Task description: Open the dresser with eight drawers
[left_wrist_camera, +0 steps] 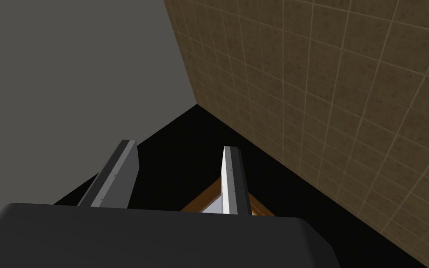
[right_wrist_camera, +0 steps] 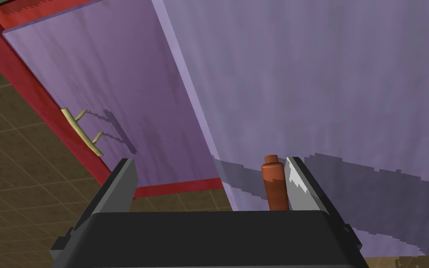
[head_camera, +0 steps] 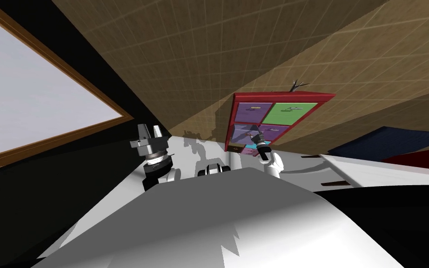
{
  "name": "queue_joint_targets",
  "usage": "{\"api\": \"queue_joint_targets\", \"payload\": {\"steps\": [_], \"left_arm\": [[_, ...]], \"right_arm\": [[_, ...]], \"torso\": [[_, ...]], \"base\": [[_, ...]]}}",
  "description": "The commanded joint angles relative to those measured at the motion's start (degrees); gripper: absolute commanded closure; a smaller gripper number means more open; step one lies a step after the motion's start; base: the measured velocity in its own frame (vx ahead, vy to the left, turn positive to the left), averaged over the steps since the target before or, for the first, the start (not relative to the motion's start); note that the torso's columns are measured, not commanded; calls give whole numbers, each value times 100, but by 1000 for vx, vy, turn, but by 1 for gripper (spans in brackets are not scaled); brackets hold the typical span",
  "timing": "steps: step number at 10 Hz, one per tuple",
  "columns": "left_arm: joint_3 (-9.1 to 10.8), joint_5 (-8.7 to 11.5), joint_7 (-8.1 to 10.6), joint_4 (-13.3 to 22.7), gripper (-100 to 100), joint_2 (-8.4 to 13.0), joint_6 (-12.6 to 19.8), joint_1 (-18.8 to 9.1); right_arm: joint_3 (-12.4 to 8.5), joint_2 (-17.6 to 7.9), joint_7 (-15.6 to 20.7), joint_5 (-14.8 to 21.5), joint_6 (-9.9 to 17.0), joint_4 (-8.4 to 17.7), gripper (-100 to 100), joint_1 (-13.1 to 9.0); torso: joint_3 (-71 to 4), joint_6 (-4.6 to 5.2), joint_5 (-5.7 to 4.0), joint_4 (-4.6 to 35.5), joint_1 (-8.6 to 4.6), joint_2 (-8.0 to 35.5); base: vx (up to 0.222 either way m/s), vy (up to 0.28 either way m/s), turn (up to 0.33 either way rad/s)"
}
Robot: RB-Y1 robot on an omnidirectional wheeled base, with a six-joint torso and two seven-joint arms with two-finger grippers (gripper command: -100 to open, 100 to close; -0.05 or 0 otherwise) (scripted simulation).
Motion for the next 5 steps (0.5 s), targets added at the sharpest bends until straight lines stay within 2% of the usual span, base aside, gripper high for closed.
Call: {"api": "queue_joint_targets", "payload": {"steps": [1,5], "left_arm": [[0,0,0,0,0,0,0,0],[0,0,0,0,0,0,0,0]], "right_arm": [[1,6,4,3,1,12,0,9],[4,14,5,9,10,30,0,23]], "torso": [[-4,0,-4,-4,-6,-6],[-7,0,-15,-14,-14,-13]], "base": [[0,0,0],[0,0,0]]}}
